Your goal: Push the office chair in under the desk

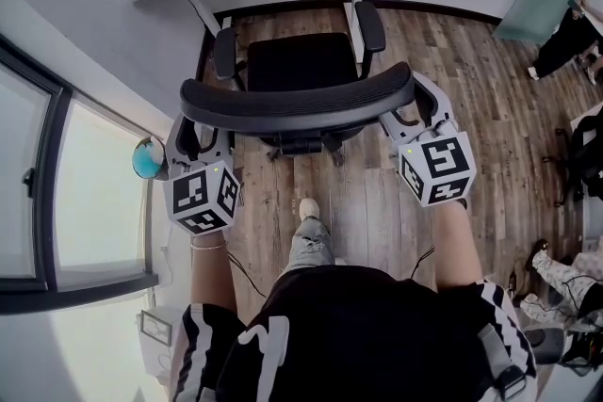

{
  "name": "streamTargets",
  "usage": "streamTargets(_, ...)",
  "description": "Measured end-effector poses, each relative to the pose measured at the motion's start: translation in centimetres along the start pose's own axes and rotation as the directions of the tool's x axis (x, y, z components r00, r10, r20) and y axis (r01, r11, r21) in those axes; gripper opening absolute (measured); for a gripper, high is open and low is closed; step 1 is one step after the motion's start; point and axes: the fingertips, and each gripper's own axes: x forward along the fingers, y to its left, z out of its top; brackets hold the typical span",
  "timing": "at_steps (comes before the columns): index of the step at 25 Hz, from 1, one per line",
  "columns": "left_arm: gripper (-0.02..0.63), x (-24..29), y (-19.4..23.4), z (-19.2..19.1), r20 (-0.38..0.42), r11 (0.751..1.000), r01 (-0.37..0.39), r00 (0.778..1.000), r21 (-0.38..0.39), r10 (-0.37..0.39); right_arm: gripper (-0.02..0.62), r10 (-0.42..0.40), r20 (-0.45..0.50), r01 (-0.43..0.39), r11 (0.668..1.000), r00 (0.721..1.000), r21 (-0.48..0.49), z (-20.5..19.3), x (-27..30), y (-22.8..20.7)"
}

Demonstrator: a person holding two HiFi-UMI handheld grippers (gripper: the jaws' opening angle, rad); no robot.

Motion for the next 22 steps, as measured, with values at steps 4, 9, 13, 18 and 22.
streamTargets(4, 0.252, 1.1, 0.1, 0.1, 0.004, 1.0, 0.001, 1.0, -0.004, -0.001, 0.25, 0.001, 0.002, -0.001, 1.0, 1.0, 0.001, 0.1, 0.9, -0.6)
streamTargets(9, 0.252, 2.1, 0.5, 0.1, 0.003, 1.0, -0.001, 1.0, -0.008, 0.001, 0.25, 0.011, -0.006, -0.011, 1.0, 1.0, 0.003, 0.1, 2.2, -1.0)
streamTargets(13, 0.252, 2.9, 0.6, 0.3, 0.0, 1.0, 0.005, 1.0, -0.012, -0.005, 0.25, 0.016, -0.009, -0.016, 1.0, 1.0, 0.004, 0.4, 2.9, -1.5)
streamTargets(18, 0.253, 4.0, 1.1, 0.3, -0.027, 1.0, 0.021, 0.999, -0.017, -0.022, 0.252, 0.032, -0.023, -0.032, 0.999, 0.999, 0.009, 0.5, 4.3, -1.8)
streamTargets(22, 0.253, 4.7, 1.2, 0.3, -0.025, 0.999, 0.026, 0.999, -0.021, -0.026, 0.252, 0.031, -0.028, -0.031, 0.999, 0.999, 0.008, 0.6, 5.0, -2.2)
